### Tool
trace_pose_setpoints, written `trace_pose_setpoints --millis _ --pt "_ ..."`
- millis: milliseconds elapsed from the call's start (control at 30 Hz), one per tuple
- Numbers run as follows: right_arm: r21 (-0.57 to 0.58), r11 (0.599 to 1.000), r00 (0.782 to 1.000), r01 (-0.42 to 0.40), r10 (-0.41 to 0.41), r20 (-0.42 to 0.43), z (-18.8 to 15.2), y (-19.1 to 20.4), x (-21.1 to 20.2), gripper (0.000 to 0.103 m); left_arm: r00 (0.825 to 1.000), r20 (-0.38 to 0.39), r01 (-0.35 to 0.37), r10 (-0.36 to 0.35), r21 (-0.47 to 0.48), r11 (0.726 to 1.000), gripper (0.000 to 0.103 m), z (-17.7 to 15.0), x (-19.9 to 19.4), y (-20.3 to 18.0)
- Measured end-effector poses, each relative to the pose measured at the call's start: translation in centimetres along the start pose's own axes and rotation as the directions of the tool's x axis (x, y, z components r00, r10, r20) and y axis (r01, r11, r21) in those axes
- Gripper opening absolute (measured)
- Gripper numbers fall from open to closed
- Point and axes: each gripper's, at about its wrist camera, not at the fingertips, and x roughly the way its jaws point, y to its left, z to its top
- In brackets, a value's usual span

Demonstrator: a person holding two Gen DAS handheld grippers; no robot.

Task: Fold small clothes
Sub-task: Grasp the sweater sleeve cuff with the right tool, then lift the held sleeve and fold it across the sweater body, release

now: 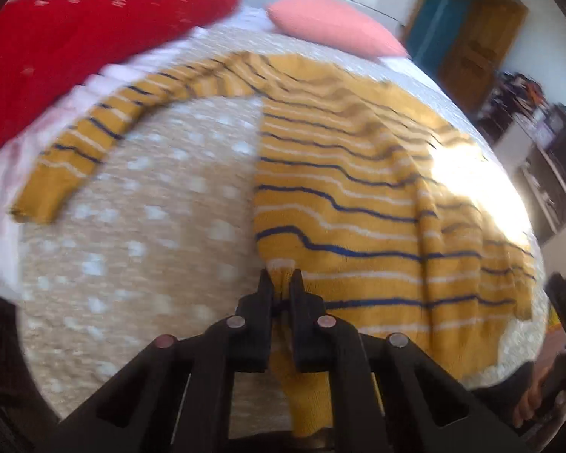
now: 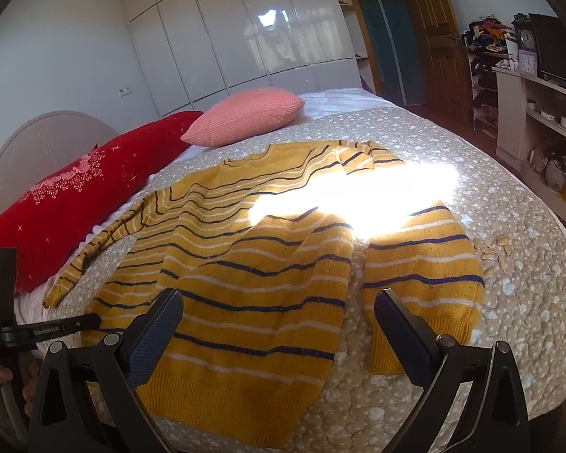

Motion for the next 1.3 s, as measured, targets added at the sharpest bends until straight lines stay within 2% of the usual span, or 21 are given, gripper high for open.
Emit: trace_pose_setpoints --millis 67,133,200,233,367,400,433,533,667,733,800,900,967,1033,1067,1100,1133,1167,1233,1300 --pt "0.015 1.000 1.000 0.009 -0.009 0.015 0.2 -0.7 -0.7 0.103 1.000 0.009 -0.030 0.030 -0.032 0.999 0.008 0.1 -1.2 1.7" --pt "0.023 0.999 0.999 0.031 -0.032 0.041 0.6 -1.8 -1.5 0.103 1.000 0.008 -0.021 0.021 -0.050 0.999 0.009 0.1 -1.9 2.8" --pt "0.046 0.996 0.994 0.077 -0.081 0.077 1.2 -3.4 -2.6 0.103 0.995 0.047 -0.081 0.083 -0.045 0.996 0.010 -0.4 -3.4 3.0" --pt "0.065 0.993 0.990 0.101 -0.107 0.091 1.5 -4.4 -3.1 0.103 0.994 0.069 -0.088 0.091 -0.038 0.995 0.012 -0.7 -4.1 3.2" --pt "0.107 0.972 0.970 0.211 -0.221 0.097 3.0 -8.3 -4.2 0.103 0.982 0.166 -0.081 0.086 -0.040 0.996 0.058 -1.6 -7.3 2.8" --pt "0.109 0.969 0.968 0.223 -0.233 0.088 3.4 -9.2 -4.2 0.103 0.975 0.200 -0.090 0.097 -0.041 0.995 0.064 -1.7 -7.9 2.5" --pt "0.104 0.968 0.969 0.227 -0.235 0.073 3.9 -9.9 -3.9 0.103 0.968 0.228 -0.099 0.105 -0.036 0.994 0.065 -1.8 -8.7 2.3" --pt "0.062 0.974 0.975 0.220 -0.222 0.023 4.8 -10.6 -2.5 0.103 0.962 0.252 -0.107 0.103 -0.001 0.994 0.067 -1.5 -9.1 0.7" --pt "-0.031 0.994 0.993 0.107 -0.108 -0.045 4.0 -8.7 -1.0 0.100 0.967 0.242 -0.091 0.078 0.041 0.995 0.070 -1.8 -8.5 -0.6" --pt "-0.089 0.994 0.994 0.068 -0.075 -0.075 2.9 -7.5 -0.4 0.097 0.972 0.224 -0.089 0.074 0.060 0.994 0.071 -2.1 -7.8 -1.0" --pt "-0.150 0.987 0.992 0.049 -0.066 -0.108 1.4 -6.5 0.3 0.089 0.978 0.203 -0.074 0.058 0.069 0.995 0.071 -2.4 -7.2 -1.2" --pt "-0.231 0.973 0.984 0.027 -0.066 -0.164 -0.6 -5.8 1.4 0.087 0.982 0.183 -0.058 0.044 0.070 0.996 0.071 -2.6 -6.7 -1.3" --pt "-0.303 0.951 0.977 0.056 -0.115 -0.178 -1.9 -5.3 2.3 0.087 0.984 0.176 -0.052 0.039 0.066 0.996 0.071 -2.6 -6.5 -1.2" --pt "-0.386 0.916 0.963 0.114 -0.197 -0.182 -3.0 -5.1 3.5 0.070 0.985 0.171 -0.048 0.036 0.065 0.997 0.071 -2.7 -6.4 -1.3" --pt "-0.399 0.909 0.961 0.118 -0.206 -0.186 -3.2 -5.2 3.8 0.060 0.985 0.168 -0.049 0.037 0.067 0.997 0.071 -2.6 -6.3 -1.3" --pt "-0.375 0.921 0.966 0.107 -0.185 -0.179 -2.9 -5.5 3.4 0.037 0.985 0.168 -0.050 0.037 0.073 0.996 0.071 -2.4 -6.4 -1.2" --pt "-0.333 0.939 0.970 0.085 -0.154 -0.187 -2.1 -6.0 3.0 0.021 0.985 0.170 -0.054 0.040 0.078 0.995 0.071 -2.3 -6.4 -1.2" --pt "-0.281 0.958 0.973 0.054 -0.114 -0.201 -1.0 -6.6 2.6 0.015 0.984 0.173 -0.058 0.043 0.084 0.995 0.071 -2.1 -6.4 -1.3" --pt "-0.191 0.981 0.987 0.020 -0.051 -0.154 2.1 -7.7 1.0 0.015 0.982 0.182 -0.067 0.048 0.099 0.993 0.071 -1.6 -6.4 -1.6" --pt "-0.146 0.987 0.994 0.060 -0.073 -0.082 5.9 -9.2 -0.6 0.015 0.981 0.190 -0.069 0.049 0.101 0.993 0.071 -1.0 -6.2 -1.8"
